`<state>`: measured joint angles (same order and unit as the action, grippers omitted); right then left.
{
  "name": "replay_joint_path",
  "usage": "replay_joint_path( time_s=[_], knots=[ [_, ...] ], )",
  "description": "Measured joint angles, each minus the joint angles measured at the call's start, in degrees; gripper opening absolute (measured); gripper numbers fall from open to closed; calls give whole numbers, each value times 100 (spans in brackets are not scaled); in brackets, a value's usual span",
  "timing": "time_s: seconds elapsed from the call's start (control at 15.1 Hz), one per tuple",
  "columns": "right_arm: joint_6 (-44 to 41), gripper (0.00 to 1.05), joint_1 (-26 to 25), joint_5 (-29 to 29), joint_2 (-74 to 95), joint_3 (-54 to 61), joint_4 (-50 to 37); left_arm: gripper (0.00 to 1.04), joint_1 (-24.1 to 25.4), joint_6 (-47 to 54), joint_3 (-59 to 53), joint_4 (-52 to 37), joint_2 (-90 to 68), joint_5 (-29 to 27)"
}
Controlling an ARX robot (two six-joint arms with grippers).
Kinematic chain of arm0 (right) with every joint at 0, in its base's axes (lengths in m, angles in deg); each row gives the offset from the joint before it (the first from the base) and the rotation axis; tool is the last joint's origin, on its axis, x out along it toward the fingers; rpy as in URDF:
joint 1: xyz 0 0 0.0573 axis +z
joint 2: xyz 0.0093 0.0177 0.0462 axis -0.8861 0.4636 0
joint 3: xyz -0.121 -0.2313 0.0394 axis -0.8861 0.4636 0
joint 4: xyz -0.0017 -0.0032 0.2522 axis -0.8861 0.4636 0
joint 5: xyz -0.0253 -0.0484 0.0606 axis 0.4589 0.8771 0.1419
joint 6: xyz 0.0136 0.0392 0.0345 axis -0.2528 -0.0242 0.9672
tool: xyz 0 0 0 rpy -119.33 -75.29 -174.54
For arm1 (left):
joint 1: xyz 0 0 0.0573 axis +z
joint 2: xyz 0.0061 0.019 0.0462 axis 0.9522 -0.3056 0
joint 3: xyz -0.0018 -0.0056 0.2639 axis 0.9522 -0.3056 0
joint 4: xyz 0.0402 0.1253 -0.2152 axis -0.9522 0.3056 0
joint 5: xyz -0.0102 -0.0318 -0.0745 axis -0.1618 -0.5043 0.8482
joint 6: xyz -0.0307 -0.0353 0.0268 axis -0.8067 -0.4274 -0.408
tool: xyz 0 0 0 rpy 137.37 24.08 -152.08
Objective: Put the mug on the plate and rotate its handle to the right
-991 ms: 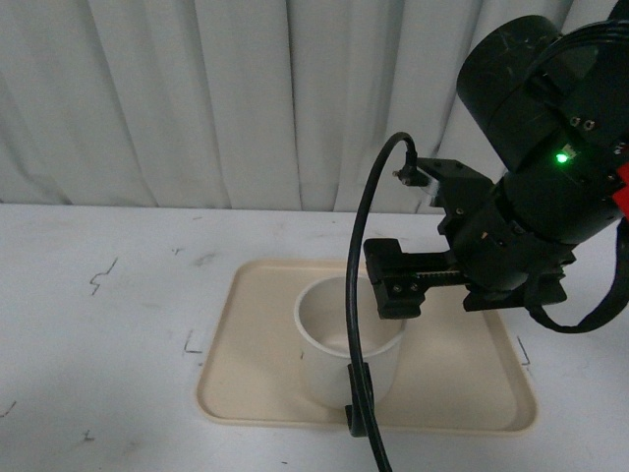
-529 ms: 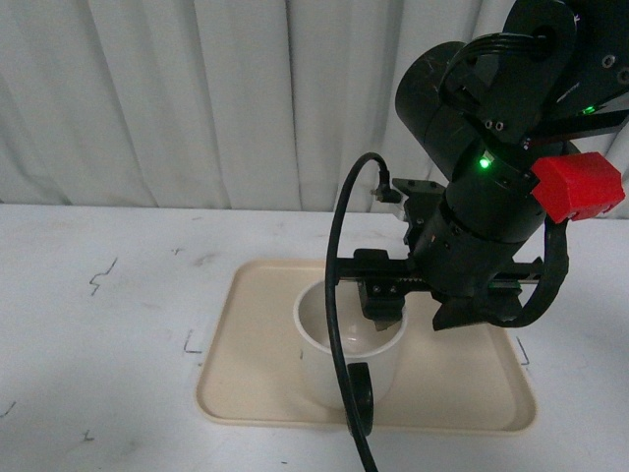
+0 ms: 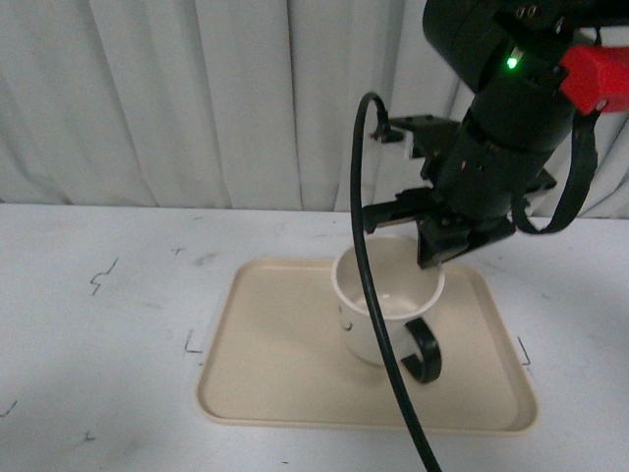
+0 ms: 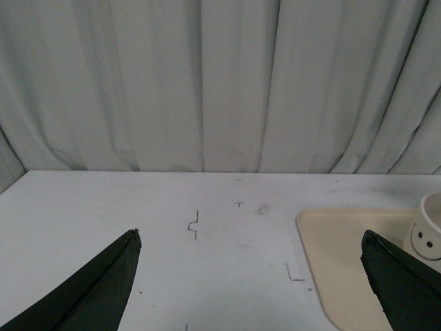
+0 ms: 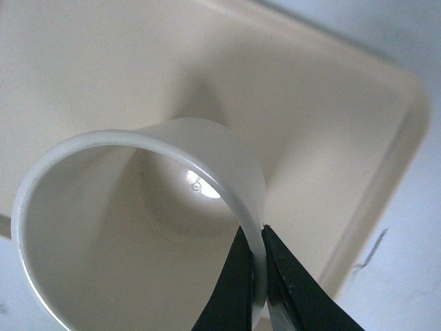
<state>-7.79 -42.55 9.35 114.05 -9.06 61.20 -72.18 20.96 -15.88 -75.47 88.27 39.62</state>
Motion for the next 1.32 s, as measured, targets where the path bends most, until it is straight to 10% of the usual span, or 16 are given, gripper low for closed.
replay_joint_path(
  time_s=[0.59,1.32],
  knots=[
    [-5847,3,-59,-977,-632,221,680,98,0,0,0,0,0,-2],
    [-6398,3,306,-1182,251,-584,1165,98,0,0,0,0,0,-2]
  ],
)
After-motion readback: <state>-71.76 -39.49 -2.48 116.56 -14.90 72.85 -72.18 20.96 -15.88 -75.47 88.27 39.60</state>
